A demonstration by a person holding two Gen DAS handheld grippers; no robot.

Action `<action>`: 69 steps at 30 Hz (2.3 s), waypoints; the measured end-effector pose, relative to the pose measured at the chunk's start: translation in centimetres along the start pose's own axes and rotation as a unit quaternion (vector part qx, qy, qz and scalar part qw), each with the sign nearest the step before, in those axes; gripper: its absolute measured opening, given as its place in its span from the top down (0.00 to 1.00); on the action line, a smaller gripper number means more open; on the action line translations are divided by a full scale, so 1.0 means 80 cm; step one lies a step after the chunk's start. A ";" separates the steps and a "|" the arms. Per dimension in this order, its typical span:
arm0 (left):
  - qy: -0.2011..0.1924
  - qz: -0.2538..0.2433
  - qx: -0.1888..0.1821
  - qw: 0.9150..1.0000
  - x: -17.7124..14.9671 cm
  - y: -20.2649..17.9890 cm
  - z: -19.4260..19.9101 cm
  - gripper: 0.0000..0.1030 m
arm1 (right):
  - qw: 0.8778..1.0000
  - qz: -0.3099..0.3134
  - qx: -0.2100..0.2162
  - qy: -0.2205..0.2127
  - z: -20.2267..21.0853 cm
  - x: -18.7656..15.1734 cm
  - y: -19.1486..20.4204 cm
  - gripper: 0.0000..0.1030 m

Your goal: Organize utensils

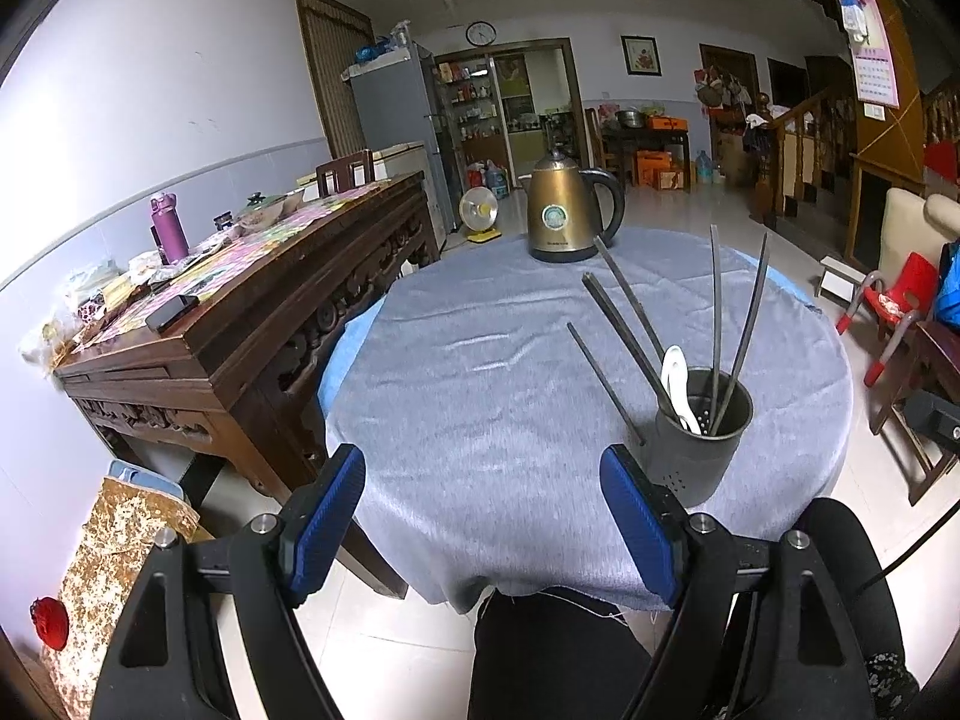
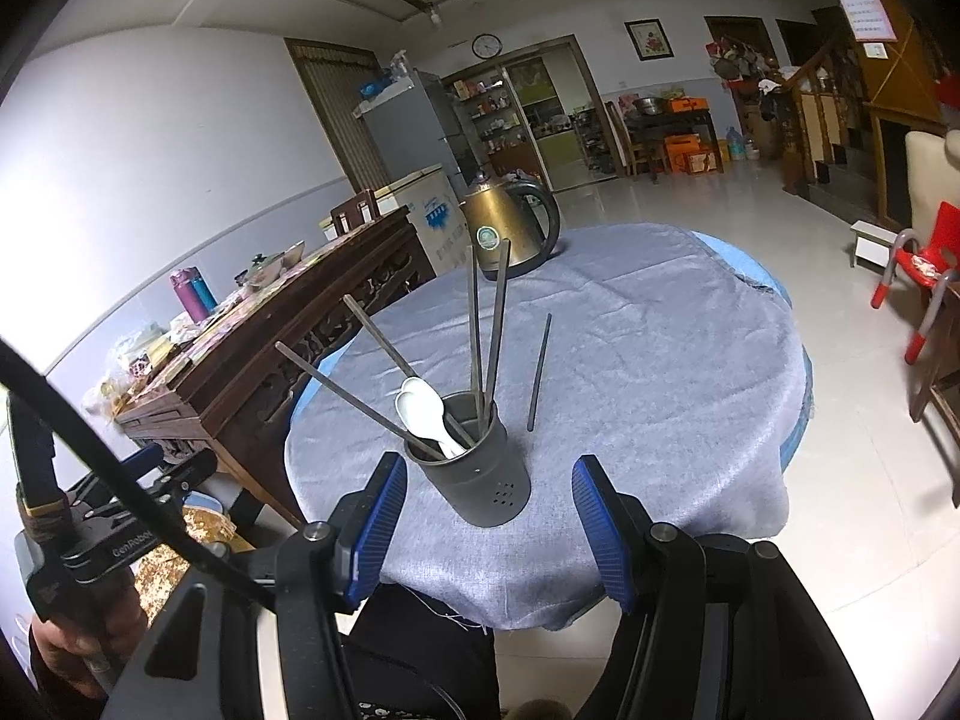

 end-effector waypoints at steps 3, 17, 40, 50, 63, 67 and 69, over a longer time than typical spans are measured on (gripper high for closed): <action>0.005 -0.003 0.001 1.000 -0.004 0.000 -0.004 0.21 | 1.000 0.001 -0.001 0.001 -0.002 -0.002 0.001 0.40; 0.026 0.003 0.004 1.000 -0.023 0.009 -0.018 0.21 | 1.000 -0.001 -0.001 0.017 -0.016 -0.011 0.001 0.40; 0.085 -0.012 0.002 0.996 -0.068 -0.002 -0.057 0.21 | 0.999 -0.011 0.003 0.042 -0.043 -0.031 -0.005 0.40; 0.138 -0.009 0.011 0.990 -0.100 0.003 -0.098 0.21 | 0.995 -0.047 -0.001 0.087 -0.082 -0.056 -0.036 0.40; 0.159 -0.004 0.040 0.986 -0.105 0.033 -0.132 0.21 | 0.991 -0.066 -0.003 0.120 -0.120 -0.077 -0.051 0.40; 0.162 0.004 0.060 0.985 -0.097 0.056 -0.147 0.21 | 0.989 -0.079 -0.012 0.123 -0.129 -0.077 -0.067 0.40; 0.160 0.008 0.068 0.985 -0.090 0.066 -0.154 0.21 | 0.989 -0.085 -0.018 0.121 -0.133 -0.074 -0.076 0.41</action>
Point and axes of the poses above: each gripper's, at about its wrist camera, not at the fingertips, and z roughly against the way its jaws point, y to its left, x to its top, the point moved 9 cm from there along -z, roughly the way its jaws point, and after that the axes turned 7 degrees about -x, right-handed, at the moved point
